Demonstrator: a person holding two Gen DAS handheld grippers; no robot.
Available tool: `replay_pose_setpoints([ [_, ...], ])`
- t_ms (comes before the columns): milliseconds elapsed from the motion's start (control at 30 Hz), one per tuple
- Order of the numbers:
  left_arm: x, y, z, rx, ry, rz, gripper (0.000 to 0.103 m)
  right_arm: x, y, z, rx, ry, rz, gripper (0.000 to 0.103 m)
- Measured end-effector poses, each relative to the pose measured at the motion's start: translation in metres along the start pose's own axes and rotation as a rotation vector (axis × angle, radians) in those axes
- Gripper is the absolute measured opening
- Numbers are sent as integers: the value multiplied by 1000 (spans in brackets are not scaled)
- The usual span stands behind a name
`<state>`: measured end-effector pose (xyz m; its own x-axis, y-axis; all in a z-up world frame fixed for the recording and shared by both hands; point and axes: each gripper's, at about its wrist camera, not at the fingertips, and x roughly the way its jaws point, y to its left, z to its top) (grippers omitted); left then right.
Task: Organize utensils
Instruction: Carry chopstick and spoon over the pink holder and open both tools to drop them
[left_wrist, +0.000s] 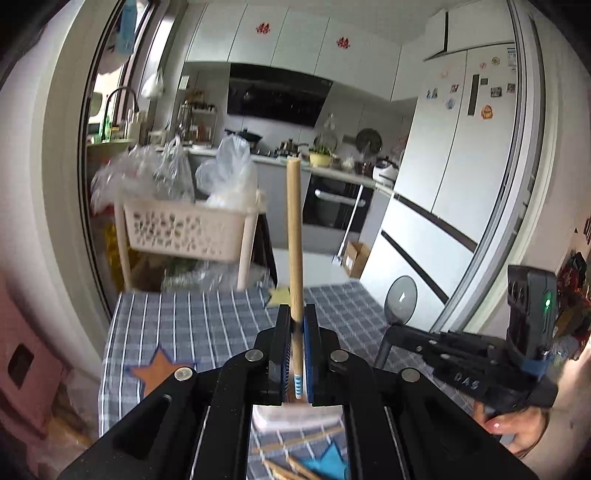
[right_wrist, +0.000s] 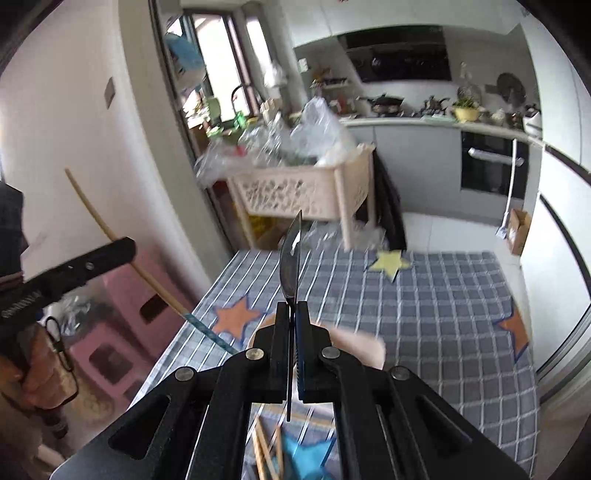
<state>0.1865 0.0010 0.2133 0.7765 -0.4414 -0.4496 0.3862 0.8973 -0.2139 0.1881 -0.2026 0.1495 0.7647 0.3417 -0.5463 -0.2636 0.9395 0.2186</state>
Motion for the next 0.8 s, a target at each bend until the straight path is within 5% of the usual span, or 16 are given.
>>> replay_pose_setpoints([
  [167, 51, 6, 3, 1, 29, 30, 39, 25, -15, 14, 51, -54, -87, 3],
  [400, 125, 12, -41, -5, 163, 48, 39, 68, -34, -13, 113, -10, -140, 3],
  [567, 148, 13, -64, 19, 213, 75, 39, 90, -49, -36, 167, 50, -155, 3],
  [800, 157, 15, -77, 57, 186, 176, 39, 99, -62, -48, 205, 105, -154, 4],
])
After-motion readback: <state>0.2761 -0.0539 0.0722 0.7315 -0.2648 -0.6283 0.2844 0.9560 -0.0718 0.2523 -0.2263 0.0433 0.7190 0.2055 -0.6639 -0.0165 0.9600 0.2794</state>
